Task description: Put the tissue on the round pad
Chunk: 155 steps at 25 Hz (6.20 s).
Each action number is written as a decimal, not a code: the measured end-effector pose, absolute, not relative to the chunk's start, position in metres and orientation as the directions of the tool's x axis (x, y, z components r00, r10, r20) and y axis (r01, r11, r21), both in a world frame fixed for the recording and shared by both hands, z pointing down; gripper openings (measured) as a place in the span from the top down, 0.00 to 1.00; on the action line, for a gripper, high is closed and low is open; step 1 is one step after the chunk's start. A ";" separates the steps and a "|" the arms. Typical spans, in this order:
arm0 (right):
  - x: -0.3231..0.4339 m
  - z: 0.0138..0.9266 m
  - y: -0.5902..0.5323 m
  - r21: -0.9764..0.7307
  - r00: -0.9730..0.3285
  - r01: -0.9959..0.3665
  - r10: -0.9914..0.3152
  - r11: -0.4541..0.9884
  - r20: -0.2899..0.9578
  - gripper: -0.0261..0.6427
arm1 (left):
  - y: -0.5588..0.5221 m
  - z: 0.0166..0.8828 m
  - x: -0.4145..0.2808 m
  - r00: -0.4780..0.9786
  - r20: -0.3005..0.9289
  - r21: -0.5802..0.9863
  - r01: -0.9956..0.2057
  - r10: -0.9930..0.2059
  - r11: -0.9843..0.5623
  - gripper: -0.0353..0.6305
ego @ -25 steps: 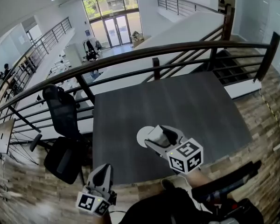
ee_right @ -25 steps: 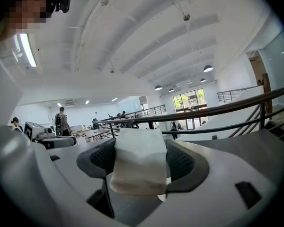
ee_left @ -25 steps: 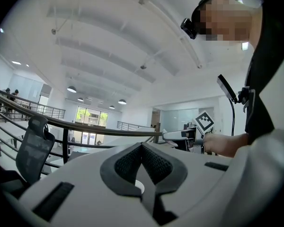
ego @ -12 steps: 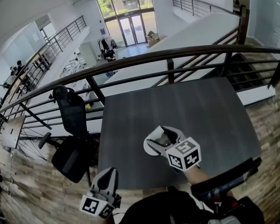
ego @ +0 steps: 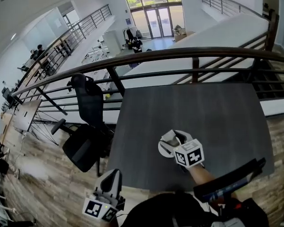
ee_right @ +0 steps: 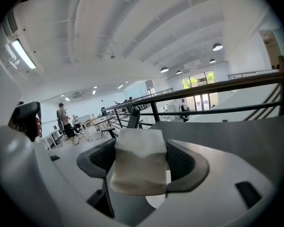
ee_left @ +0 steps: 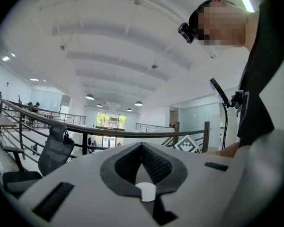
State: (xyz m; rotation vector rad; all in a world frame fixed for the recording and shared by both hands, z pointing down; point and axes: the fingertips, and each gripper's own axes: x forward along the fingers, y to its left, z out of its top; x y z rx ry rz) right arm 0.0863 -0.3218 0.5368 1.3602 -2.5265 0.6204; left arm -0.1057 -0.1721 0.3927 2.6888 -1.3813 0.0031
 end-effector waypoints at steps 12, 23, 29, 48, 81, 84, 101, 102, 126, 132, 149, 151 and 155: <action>0.081 0.640 -0.342 -0.260 -0.561 -0.820 -0.626 0.510 0.541 0.46 | -0.162 0.396 -0.109 0.476 0.105 0.105 -0.879 -0.873 -0.466 0.94; 0.091 0.721 -0.341 -0.235 -0.516 -0.824 -0.509 0.516 0.689 0.46 | -0.137 0.395 -0.110 0.378 0.138 0.111 -0.924 -0.915 -0.365 0.94; 0.082 0.744 -0.344 -0.237 -0.526 -0.806 -0.473 0.542 0.707 0.46 | -0.126 0.398 -0.116 0.325 0.160 0.111 -0.944 -0.932 -0.310 0.94; 0.074 0.787 -0.346 -0.117 -0.417 -0.816 -0.435 0.566 0.798 0.46 | -0.112 0.407 -0.134 0.270 0.187 0.100 -0.962 -0.945 -0.255 0.94; 0.060 0.653 -0.351 -0.184 -0.535 -0.835 -0.689 0.518 0.488 0.69 | -0.150 0.419 -0.115 0.501 0.128 0.134 -0.864 -0.856 -0.486 0.94; 0.063 0.620 -0.345 -0.187 -0.546 -0.833 -0.721 0.520 0.428 0.79 | -0.154 0.416 -0.107 0.548 0.103 0.152 -0.833 -0.830 -0.531 0.94; 0.043 0.503 -0.244 -0.148 -0.448 -0.894 -0.861 0.423 0.243 0.96 | -0.118 0.421 -0.157 0.704 0.036 0.158 -0.705 -0.709 -0.692 0.94; 0.044 0.498 -0.237 -0.144 -0.428 -0.903 -0.872 0.404 0.238 0.96 | -0.115 0.424 -0.160 0.717 0.043 0.162 -0.692 -0.695 -0.704 0.94; 0.034 0.437 -0.112 -0.154 -0.289 -0.953 -0.932 0.259 0.220 0.96 | -0.087 0.413 -0.158 0.851 -0.021 0.179 -0.514 -0.525 -0.839 0.94; 0.051 0.417 -0.103 -0.126 -0.322 -0.945 -0.926 0.302 0.197 0.96 | -0.087 0.407 -0.128 0.847 -0.018 0.160 -0.522 -0.531 -0.838 0.94; 0.101 0.423 -0.087 -0.140 -0.323 -0.943 -0.930 0.301 0.173 0.96 | -0.079 0.405 -0.069 0.847 0.003 0.132 -0.527 -0.531 -0.840 0.94; 0.103 0.424 -0.086 -0.143 -0.329 -0.941 -0.928 0.307 0.173 0.96 | -0.078 0.406 -0.067 0.845 0.008 0.133 -0.531 -0.534 -0.837 0.94; 0.106 0.425 -0.086 -0.150 -0.332 -0.939 -0.929 0.309 0.166 0.96 | -0.074 0.405 -0.062 0.847 0.013 0.128 -0.528 -0.531 -0.840 0.94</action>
